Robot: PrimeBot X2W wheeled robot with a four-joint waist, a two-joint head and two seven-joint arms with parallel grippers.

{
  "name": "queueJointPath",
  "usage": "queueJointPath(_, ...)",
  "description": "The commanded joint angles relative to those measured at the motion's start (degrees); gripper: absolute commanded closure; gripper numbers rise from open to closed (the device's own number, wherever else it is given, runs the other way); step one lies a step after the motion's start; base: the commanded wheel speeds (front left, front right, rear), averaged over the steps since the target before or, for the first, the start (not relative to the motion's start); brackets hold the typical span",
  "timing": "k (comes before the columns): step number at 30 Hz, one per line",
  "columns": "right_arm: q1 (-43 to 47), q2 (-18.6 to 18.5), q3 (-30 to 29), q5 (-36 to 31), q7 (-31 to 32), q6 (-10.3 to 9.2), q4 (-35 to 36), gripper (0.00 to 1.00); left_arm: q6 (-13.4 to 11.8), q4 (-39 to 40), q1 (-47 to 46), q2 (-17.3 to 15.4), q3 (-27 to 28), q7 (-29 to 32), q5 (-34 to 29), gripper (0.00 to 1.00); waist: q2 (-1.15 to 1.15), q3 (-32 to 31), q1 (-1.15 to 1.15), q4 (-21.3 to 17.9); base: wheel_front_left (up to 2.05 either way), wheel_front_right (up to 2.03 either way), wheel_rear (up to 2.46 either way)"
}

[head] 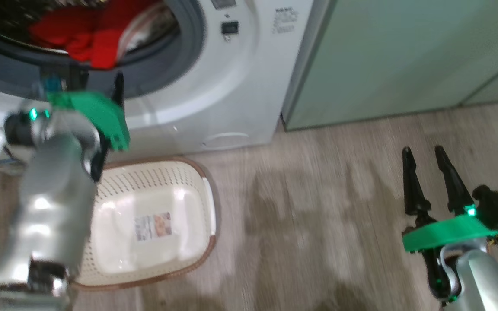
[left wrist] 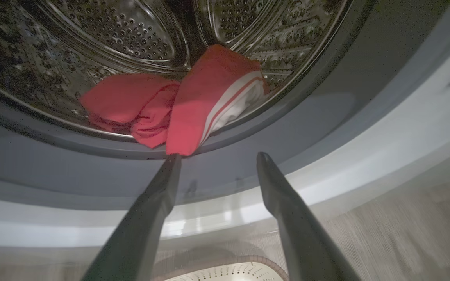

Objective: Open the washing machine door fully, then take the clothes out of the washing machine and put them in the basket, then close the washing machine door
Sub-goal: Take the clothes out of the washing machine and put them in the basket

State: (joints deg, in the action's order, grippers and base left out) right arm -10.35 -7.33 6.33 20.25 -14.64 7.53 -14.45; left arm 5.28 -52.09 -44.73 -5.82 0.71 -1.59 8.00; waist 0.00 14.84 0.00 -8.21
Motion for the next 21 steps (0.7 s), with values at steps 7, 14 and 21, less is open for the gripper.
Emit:
queueJointPath(7, -4.9, 0.9, 1.3, 0.9, -0.4, -0.04, 2.4, 0.0, -1.6, -5.8, -15.6, -5.4, 0.3, 8.6, -0.5, 0.0, 0.0, 9.5, 0.0, -5.5, 0.0, 0.0, 0.0)
queueJointPath(14, -7.0, 1.8, 1.2, 1.4, -0.4, -0.04, 2.8, 0.0, -4.0, -10.0, -23.2, -8.4, 0.9, 10.9, -0.3, 0.0, 0.0, 13.8, 0.0, -7.7, 0.0, 0.0, 0.0)
queueJointPath(21, -8.3, 2.5, 1.1, 1.9, -0.4, -0.04, 3.0, 0.0, -6.3, -14.6, -26.7, -10.6, -0.4, 11.4, -1.6, 0.0, 0.0, 16.3, 0.0, -9.3, 0.0, 0.0, 0.0)
